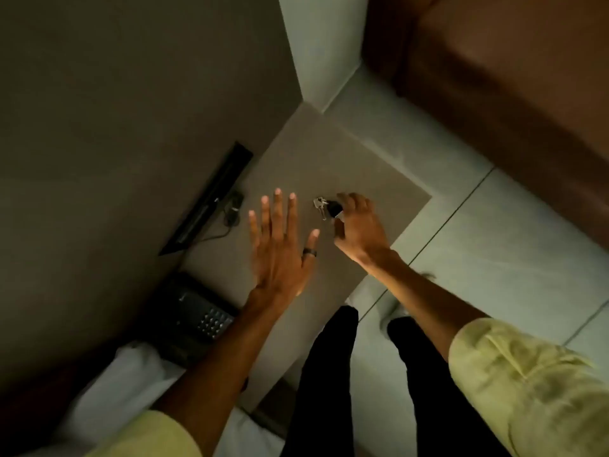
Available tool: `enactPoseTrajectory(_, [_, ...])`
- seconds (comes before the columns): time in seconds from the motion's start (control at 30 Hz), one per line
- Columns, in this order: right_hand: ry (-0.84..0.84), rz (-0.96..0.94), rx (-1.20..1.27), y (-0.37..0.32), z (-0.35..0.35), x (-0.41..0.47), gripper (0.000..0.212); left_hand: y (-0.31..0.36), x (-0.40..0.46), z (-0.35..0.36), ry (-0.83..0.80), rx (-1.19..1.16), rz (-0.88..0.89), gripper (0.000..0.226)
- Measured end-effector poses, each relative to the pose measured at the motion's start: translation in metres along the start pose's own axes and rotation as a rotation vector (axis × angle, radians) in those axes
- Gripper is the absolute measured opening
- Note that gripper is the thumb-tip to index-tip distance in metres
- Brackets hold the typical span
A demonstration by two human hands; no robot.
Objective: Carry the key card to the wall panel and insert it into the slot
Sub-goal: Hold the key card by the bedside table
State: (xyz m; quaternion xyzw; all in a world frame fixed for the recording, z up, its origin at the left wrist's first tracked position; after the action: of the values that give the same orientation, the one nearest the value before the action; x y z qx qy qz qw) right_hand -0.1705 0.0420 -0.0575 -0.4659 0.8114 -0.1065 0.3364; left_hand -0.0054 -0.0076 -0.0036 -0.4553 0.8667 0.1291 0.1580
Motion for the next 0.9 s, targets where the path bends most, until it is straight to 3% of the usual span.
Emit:
enactPoseTrajectory(0.23, [0.049, 0.078, -0.015, 0.000, 0.041, 0.038, 0.050, -0.020, 0.008, 0.041, -0.020, 0.007, -0.022, 0.081])
enactPoseTrajectory(0.43, [-0.063, 0.177, 0.146, 0.007, 0.018, 0.040, 0.040, -0.001, 0.013, 0.024, -0.013, 0.006, 0.012, 0.081])
enactPoseTrajectory(0.57, [0.036, 0.140, 0.182, 0.022, -0.030, 0.023, 0.015, 0.034, 0.023, -0.002, 0.072, -0.008, 0.076, 0.079])
enactPoseTrajectory(0.7, [0.219, 0.038, 0.313, 0.039, -0.098, -0.012, 0.015, 0.080, 0.024, -0.040, 0.181, 0.000, 0.158, 0.078])
enactPoseTrajectory(0.9, [0.508, -0.067, 0.312, 0.052, -0.234, -0.087, 0.014, 0.162, 0.002, -0.136, 0.350, -0.007, 0.300, 0.077])
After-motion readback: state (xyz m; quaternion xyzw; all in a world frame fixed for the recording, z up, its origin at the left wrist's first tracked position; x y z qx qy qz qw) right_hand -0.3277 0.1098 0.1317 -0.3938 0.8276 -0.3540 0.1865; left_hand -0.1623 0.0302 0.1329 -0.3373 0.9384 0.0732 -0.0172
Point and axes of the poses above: each hand's wrist, its own x-axis towards the middle knuckle, its own z-axis out of the palm, y = z × x, the point moved 1 cm from there along x, towards the middle knuckle, and after that the axes turned 2 degrees about -y, right-handed, at the moved point
